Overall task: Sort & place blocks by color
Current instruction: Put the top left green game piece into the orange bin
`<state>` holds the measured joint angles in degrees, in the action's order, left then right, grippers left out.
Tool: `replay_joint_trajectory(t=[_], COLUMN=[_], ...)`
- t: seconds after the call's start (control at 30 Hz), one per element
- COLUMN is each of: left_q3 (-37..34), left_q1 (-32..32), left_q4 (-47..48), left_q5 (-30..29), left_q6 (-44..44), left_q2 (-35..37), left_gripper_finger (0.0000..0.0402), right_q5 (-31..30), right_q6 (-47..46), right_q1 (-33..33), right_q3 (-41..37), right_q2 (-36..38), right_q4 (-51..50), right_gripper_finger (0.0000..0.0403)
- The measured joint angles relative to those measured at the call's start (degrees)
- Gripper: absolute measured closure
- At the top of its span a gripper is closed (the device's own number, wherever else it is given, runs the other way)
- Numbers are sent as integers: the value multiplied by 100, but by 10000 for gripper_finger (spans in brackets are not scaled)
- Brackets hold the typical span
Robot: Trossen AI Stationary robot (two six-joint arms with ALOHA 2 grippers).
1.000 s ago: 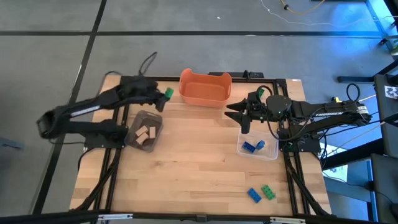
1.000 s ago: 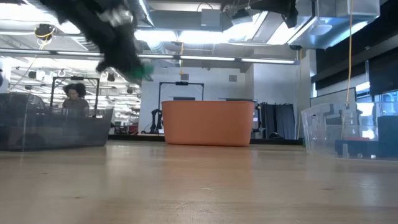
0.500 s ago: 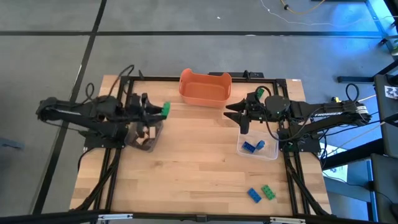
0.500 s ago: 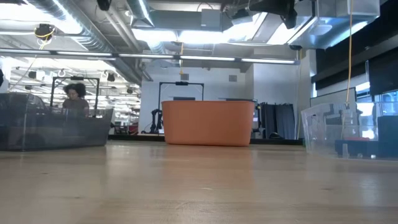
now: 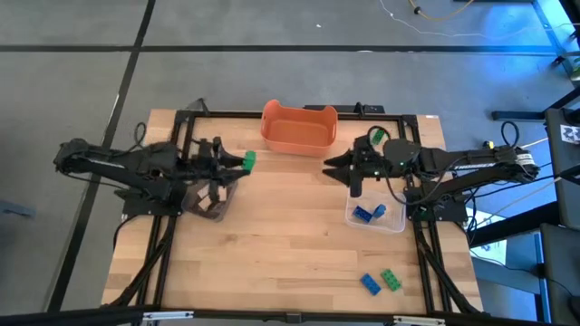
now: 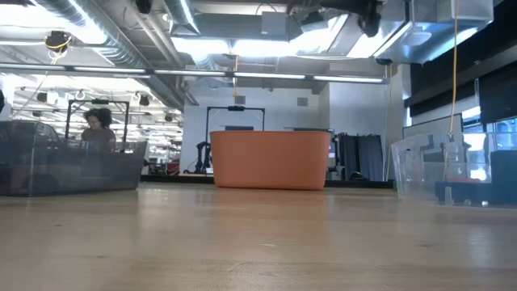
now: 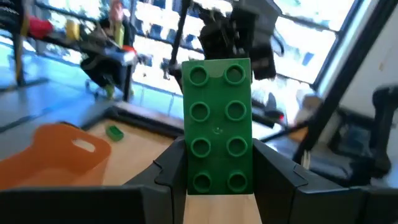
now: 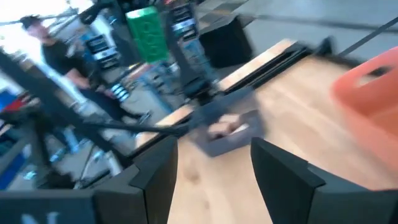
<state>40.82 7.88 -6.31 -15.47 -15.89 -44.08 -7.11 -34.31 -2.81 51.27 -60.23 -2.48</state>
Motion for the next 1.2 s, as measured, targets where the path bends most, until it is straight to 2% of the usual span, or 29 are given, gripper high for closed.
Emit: replay_joint_trajectory(t=[0.1, 0.3, 0.43, 0.63, 0.8, 0.9, 1.2], left_q3=[17, 293, 479, 531, 533, 533, 533], left_q1=[-19, -134, -149, -149, -148, -149, -153], left_q4=[28, 5, 238, 304, 267, 273, 266], left_q5=[196, 1058, 1367, 1647, 1598, 1563, 1346], left_q6=[-1, -150, -174, -206, -204, -202, -198], left_q2=[-461, -1557, -2117, -2510, -2743, -2860, -2891], left_gripper_finger=[277, 277, 277, 277, 277, 277, 277], right_q5=[396, 445, 723, 1188, 1169, 932, 1017], right_q6=[199, 819, 922, 960, 1297, 1630, 1658], right_q1=[-16, -96, -101, -103, -112, -157, -195], right_q3=[0, 0, 38, 258, 429, 463, 483], right_q2=[-377, -1259, -1603, -1920, -2211, -2393, -2716], right_q4=[507, 1604, 1571, 1414, 1407, 1379, 1330], right_gripper_finger=[199, 198, 198, 198, 198, 198, 198])
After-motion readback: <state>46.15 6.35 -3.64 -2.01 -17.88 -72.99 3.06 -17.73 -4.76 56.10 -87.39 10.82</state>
